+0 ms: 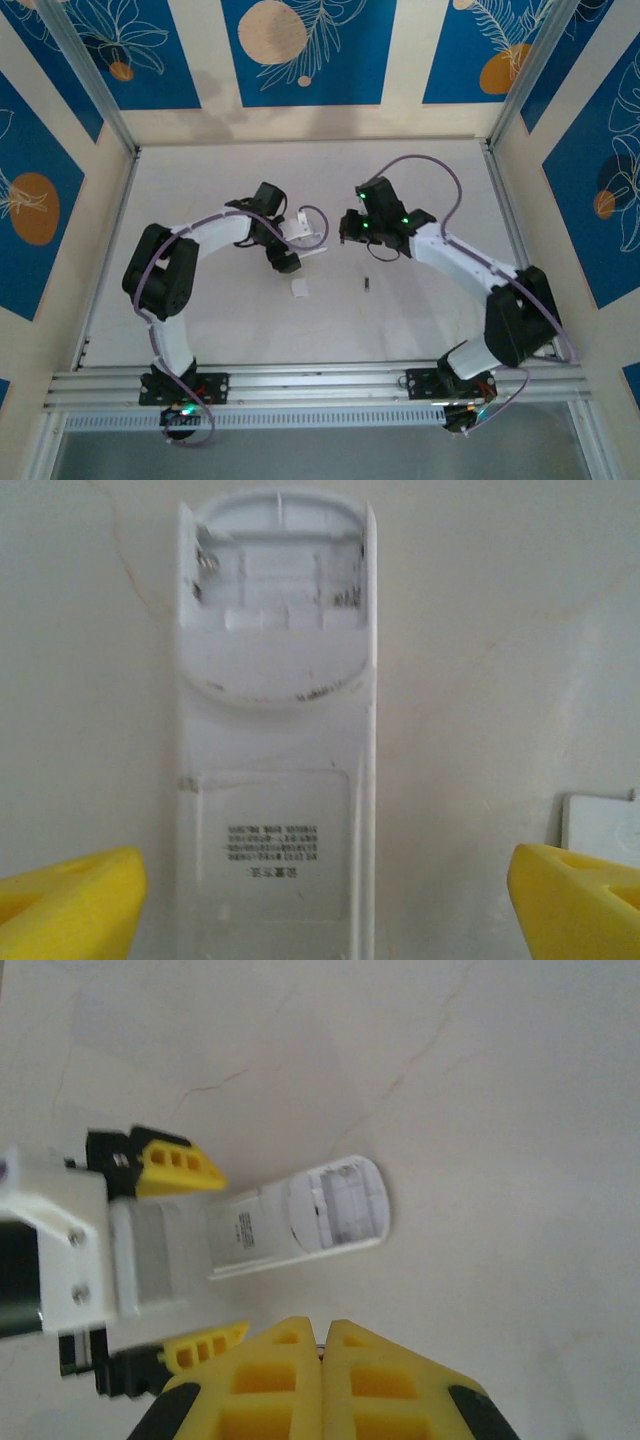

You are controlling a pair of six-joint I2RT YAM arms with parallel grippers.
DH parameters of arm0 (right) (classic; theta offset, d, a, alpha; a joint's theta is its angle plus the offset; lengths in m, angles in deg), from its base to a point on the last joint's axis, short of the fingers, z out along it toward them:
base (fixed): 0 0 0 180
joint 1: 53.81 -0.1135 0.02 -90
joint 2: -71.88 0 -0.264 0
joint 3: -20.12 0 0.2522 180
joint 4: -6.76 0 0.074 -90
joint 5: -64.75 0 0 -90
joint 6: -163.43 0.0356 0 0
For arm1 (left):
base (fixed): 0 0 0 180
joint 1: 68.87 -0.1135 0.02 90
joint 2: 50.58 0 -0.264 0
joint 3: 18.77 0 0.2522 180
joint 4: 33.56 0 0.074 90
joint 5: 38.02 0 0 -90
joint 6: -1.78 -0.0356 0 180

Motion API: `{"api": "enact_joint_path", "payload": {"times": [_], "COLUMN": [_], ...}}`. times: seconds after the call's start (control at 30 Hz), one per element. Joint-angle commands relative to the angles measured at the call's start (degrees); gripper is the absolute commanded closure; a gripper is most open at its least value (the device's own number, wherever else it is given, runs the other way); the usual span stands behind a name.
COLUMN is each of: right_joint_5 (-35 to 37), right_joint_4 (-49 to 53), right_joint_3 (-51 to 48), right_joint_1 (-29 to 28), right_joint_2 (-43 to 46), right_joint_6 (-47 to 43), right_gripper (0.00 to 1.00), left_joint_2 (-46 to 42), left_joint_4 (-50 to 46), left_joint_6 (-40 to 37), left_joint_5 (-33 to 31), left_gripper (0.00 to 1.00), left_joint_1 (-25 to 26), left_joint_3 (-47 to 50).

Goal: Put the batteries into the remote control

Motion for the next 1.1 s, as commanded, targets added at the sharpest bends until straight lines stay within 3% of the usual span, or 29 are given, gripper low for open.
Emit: {"api": "enact_joint_path", "payload": {"times": [0.0, 0.1, 0.4, 0.57, 0.8, 1.07], "right_joint_5": [-2.9, -8.1, -10.9, -11.7, -10.7, -9.8], "right_joint_4": [-1.9, -3.8, -0.9, -1.2, -1.9, -3.8], "right_joint_3": [4.8, 8.9, 19.0, 20.0, 18.8, 18.2], "right_joint_1": [0.0, 0.4, 0.1, 0.0, -0.1, -0.2], "right_joint_2": [-6.3, -13.0, -27.0, -29.6, -31.0, -31.6], "right_joint_6": [-4.7, -8.0, -10.2, -10.7, -11.1, -11.7], "right_gripper": [0.95, 0.95, 0.95, 0.95, 0.95, 0.95], "left_joint_2": [1.1, 1.3, 3.1, 2.5, 2.4, 1.9], "left_joint_4": [0.6, 0.5, 0.0, -0.2, 0.0, 0.7], "left_joint_6": [-0.3, 0.1, -2.0, -2.9, -4.4, -6.7], "left_joint_5": [-2.1, -1.7, -2.9, -3.0, -3.3, 0.2], "left_gripper": [0.09, 0.11, 0.22, 0.24, 0.35, 0.28], "left_joint_1": [-0.5, -0.9, -2.5, -3.0, -3.8, -5.3], "left_joint_3": [1.0, 0.9, 1.4, 1.4, 1.3, 0.8]}}
